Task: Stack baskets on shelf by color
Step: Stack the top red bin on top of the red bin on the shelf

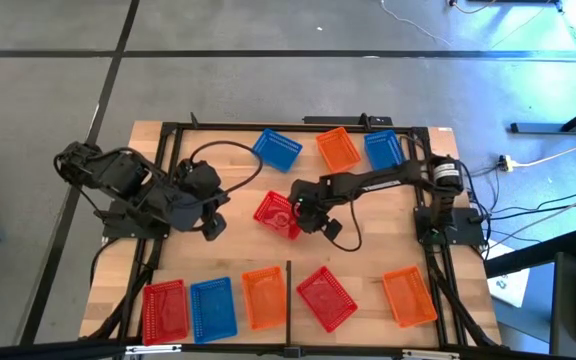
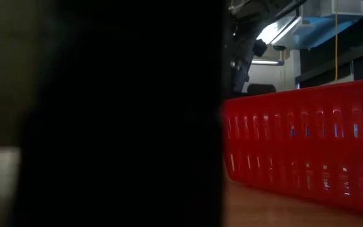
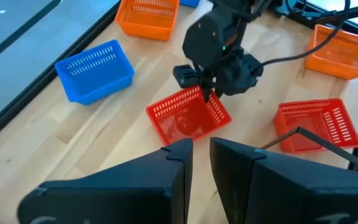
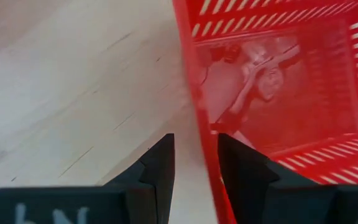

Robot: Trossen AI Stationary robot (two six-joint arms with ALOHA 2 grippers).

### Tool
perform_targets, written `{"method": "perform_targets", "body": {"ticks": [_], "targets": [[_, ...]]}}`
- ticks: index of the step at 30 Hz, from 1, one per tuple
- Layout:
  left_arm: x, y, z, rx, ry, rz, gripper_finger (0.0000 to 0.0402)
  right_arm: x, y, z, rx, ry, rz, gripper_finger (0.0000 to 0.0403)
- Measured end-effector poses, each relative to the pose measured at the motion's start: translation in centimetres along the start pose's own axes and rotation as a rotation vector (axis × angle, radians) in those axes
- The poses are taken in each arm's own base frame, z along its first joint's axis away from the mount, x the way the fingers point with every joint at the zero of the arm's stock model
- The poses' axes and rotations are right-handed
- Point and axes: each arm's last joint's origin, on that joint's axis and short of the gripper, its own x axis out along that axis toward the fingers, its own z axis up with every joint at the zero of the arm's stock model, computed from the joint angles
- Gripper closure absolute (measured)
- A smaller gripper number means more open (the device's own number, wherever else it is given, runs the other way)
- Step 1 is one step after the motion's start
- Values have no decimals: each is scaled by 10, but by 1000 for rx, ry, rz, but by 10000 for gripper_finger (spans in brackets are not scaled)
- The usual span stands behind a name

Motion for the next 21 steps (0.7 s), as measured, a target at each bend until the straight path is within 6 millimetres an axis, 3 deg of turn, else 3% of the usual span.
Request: {"method": "perform_targets", "body": {"ticks": [4, 9, 21], "targets": [[0, 0, 0, 21, 0, 0, 355, 9, 1, -1, 35, 41, -5, 296], [-1, -2, -2, 67, 9, -16, 355, 5, 0, 8, 76, 92, -42, 388], [3, 0, 0, 173, 15, 7, 355, -44, -1, 71, -5, 302, -181, 401]]}}
